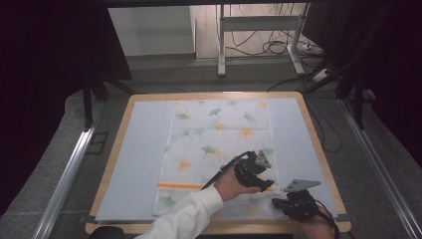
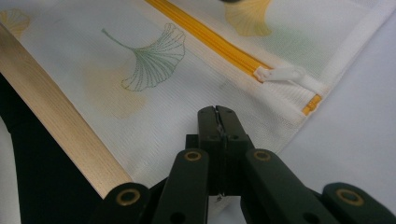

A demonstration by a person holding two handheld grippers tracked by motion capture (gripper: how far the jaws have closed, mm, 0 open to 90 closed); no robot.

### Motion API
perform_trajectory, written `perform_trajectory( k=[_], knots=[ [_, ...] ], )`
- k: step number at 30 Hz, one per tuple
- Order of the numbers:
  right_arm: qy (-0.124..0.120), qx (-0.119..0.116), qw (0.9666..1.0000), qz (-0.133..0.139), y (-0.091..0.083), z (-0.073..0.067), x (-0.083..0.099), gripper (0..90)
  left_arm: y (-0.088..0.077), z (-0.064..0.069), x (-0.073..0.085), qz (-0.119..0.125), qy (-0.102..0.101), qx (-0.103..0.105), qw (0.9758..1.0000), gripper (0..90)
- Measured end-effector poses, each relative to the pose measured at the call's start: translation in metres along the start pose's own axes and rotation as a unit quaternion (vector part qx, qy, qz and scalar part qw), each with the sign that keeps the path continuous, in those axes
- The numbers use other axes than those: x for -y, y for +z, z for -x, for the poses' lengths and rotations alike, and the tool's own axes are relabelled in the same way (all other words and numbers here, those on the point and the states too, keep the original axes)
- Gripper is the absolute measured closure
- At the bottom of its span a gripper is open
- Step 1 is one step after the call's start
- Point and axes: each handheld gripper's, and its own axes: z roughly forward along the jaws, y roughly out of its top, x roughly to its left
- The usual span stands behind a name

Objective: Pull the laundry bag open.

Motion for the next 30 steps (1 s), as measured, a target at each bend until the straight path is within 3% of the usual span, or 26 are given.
perform_trajectory(
  k=[3, 8, 17, 24, 30],
  knots=[
    [0.001, -0.001, 1.0, -0.001, 0.0, 0.0, 0.0, 88.9, 0.005, 0.004, -0.002, -0.001, -0.004, 0.006, 1.0, 49.9],
    [0.001, -0.002, 1.0, -0.001, 0.0, 0.0, 0.0, 88.9, 0.015, 0.006, -0.006, -0.016, 0.008, 0.013, 0.9998, 52.1],
    [-0.001, -0.001, 1.0, -0.001, 0.0, 0.0, 0.0, 88.9, 0.032, 0.008, -0.006, -0.029, -0.005, 0.021, 0.9994, 59.7],
    [0.001, -0.002, 1.0, -0.001, 0.0, 0.0, 0.0, 88.9, 0.043, 0.011, -0.005, -0.043, 0.001, 0.023, 0.9988, 63.5],
    [0.0, -0.001, 1.0, -0.002, 0.0, 0.0, 0.0, 88.9, 0.048, 0.013, -0.005, -0.048, 0.008, 0.025, 0.9985, 72.3]
  ],
)
